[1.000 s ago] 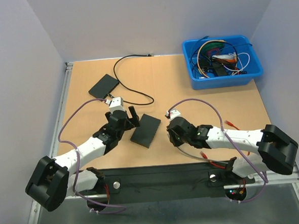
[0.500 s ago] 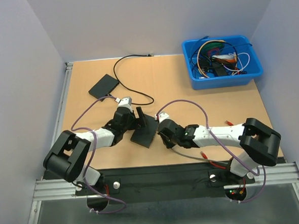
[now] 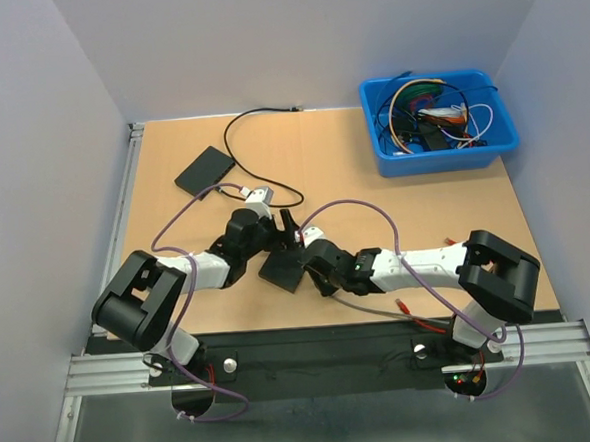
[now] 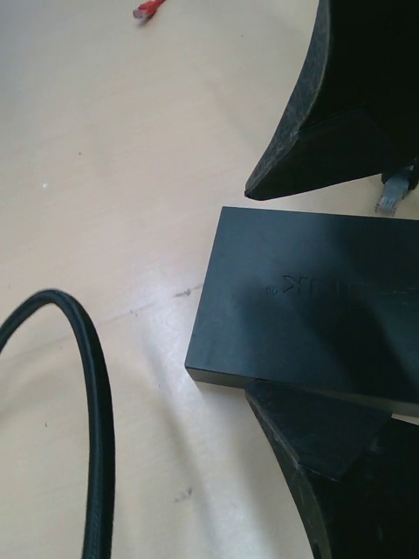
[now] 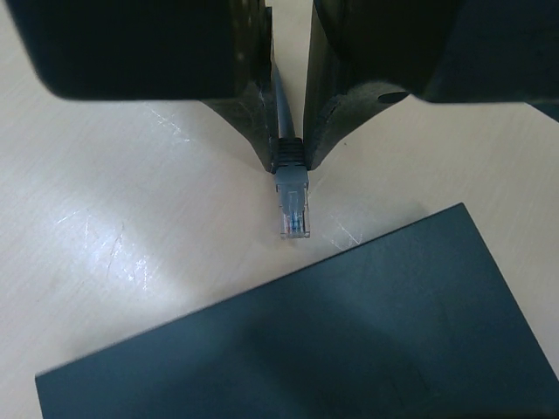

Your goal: Insert the plug into the switch port

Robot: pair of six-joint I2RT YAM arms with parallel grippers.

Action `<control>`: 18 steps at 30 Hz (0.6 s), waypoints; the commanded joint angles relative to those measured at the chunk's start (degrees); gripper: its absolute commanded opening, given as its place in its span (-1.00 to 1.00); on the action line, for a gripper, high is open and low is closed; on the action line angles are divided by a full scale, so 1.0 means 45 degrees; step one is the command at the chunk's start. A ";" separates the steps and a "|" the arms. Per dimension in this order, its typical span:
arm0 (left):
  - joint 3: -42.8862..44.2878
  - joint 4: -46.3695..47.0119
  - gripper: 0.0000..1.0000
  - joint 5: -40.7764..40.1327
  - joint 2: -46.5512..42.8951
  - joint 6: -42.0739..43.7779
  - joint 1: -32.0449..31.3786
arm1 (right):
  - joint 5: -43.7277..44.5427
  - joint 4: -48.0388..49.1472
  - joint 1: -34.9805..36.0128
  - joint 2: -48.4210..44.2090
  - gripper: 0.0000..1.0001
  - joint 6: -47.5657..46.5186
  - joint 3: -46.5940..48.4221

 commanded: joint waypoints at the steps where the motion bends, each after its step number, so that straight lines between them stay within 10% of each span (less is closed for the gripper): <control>1: 0.0065 0.1479 0.90 0.1010 0.0031 0.0337 -0.0232 | 0.0176 0.0747 0.0208 -0.0007 -0.99 -0.0201 0.0625; 11: 0.0241 0.2223 0.84 0.1404 0.0793 -0.0151 -0.0349 | 0.0234 0.1119 0.0364 -0.0398 -0.99 -0.0260 0.0312; 18: 0.0653 -0.0823 0.83 -0.1176 -0.0104 -0.0268 -0.0017 | 0.0195 0.1138 0.0383 -0.0300 -0.99 -0.0103 0.0214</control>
